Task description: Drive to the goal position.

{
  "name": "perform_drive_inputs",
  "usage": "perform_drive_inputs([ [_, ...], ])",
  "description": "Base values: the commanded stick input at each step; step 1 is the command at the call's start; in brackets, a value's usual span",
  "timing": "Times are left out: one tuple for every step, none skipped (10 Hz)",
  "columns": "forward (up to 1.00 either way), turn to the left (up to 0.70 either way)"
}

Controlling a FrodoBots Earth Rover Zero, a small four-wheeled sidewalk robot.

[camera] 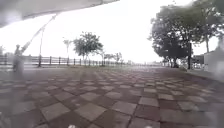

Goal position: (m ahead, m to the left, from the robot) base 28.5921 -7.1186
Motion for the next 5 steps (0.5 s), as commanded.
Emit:
perform_drive_inputs([
  [0.00, 0.00],
  [0.00, 0.00],
  [0.00, 0.00],
  [0.00, 0.00],
  [0.41, 0.00],
])
